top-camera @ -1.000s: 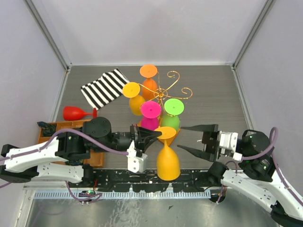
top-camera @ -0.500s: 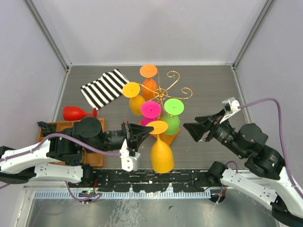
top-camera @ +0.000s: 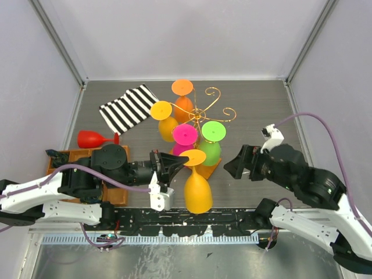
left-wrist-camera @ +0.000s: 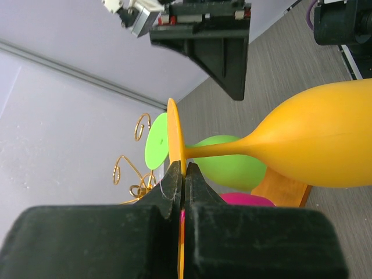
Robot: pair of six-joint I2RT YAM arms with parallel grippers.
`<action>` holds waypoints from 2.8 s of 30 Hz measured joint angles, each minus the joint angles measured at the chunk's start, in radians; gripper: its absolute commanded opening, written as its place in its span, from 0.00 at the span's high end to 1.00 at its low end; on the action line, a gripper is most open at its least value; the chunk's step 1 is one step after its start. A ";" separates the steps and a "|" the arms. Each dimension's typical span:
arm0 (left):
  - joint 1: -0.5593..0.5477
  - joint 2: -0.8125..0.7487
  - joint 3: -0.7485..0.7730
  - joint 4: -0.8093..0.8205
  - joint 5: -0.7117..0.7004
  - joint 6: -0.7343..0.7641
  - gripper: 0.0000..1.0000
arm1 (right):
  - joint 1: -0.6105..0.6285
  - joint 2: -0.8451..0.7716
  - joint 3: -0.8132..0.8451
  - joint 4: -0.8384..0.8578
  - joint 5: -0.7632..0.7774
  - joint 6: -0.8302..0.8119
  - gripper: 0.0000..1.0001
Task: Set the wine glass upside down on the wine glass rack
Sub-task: Adjust the wine glass.
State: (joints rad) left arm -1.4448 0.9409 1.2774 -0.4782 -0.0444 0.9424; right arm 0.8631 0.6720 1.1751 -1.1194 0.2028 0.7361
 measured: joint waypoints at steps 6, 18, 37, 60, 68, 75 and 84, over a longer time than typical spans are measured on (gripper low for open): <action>0.000 0.012 0.006 0.000 -0.001 0.000 1.00 | 0.000 -0.167 -0.094 0.055 -0.082 -0.001 0.13; -0.002 0.070 0.071 -0.002 -0.001 0.007 1.00 | 0.000 -0.242 -0.127 0.258 -0.108 -0.117 0.15; -0.032 0.190 0.145 0.007 -0.008 0.093 1.00 | 0.000 -0.327 -0.356 0.807 -0.395 -0.232 0.40; -0.045 0.202 0.148 0.050 -0.063 0.121 1.00 | 0.000 -0.283 -0.519 1.171 -0.546 -0.158 0.59; -0.058 0.203 0.148 0.076 -0.098 0.125 1.00 | 0.000 -0.283 -0.526 1.209 -0.546 -0.142 0.48; -0.065 0.216 0.148 0.084 -0.114 0.131 1.00 | 0.000 -0.276 -0.549 1.252 -0.545 -0.129 0.60; -0.075 0.220 0.148 0.084 -0.138 0.131 1.00 | 0.000 -0.280 -0.566 1.301 -0.533 -0.111 0.84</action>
State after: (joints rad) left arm -1.5200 1.1606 1.4254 -0.3943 -0.1822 1.0733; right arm 0.8627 0.3923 0.6090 0.1818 -0.3298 0.6247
